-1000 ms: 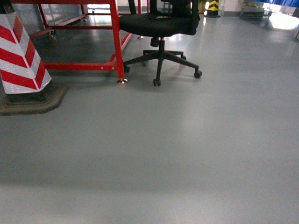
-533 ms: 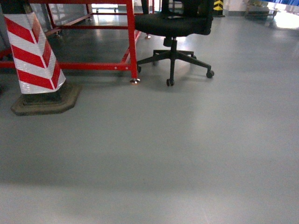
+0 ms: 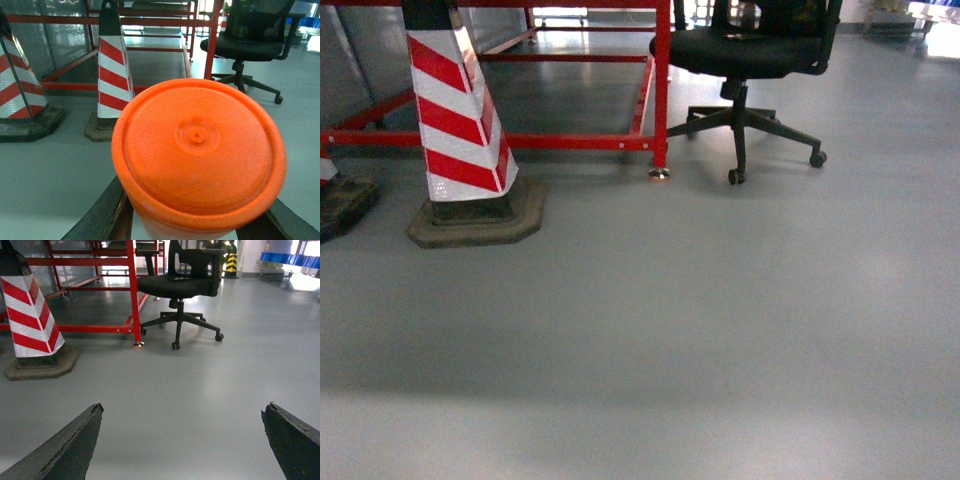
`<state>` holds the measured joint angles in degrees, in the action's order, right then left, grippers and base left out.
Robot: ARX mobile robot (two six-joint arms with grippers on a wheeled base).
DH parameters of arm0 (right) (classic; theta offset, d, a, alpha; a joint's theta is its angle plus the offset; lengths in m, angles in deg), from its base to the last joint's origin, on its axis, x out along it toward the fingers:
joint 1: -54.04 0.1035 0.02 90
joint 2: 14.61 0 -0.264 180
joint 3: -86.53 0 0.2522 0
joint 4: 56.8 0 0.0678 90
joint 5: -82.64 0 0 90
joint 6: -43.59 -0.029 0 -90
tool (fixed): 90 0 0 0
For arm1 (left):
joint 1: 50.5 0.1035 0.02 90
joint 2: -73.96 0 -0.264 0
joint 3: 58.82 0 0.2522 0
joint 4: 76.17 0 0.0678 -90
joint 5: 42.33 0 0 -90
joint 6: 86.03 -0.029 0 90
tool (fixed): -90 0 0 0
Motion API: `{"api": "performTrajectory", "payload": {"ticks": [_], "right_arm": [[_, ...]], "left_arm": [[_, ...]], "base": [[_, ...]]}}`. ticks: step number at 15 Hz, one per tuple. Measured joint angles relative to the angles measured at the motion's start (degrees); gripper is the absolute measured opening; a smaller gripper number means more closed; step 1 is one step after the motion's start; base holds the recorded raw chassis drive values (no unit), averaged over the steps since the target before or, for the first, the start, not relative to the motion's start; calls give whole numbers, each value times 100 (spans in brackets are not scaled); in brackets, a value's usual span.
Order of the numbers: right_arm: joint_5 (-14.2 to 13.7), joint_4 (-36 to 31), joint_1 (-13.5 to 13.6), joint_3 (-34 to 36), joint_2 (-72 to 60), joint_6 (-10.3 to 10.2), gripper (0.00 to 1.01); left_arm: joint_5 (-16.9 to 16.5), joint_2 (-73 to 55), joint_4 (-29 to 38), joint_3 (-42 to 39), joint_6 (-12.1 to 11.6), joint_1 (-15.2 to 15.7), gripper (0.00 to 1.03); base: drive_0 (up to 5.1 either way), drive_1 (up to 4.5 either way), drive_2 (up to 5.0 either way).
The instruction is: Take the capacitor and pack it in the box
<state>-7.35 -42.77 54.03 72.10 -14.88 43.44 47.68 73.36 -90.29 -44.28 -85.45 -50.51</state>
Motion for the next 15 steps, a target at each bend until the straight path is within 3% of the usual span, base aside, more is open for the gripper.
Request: {"api": "performTrajectory", "payload": {"ticks": [15], "right_arm": [[-2,-11,0,0,0,0,98]], "left_arm": [[-2,0,22,0,2,0,44]], "base": [[-496,241,241]]}}
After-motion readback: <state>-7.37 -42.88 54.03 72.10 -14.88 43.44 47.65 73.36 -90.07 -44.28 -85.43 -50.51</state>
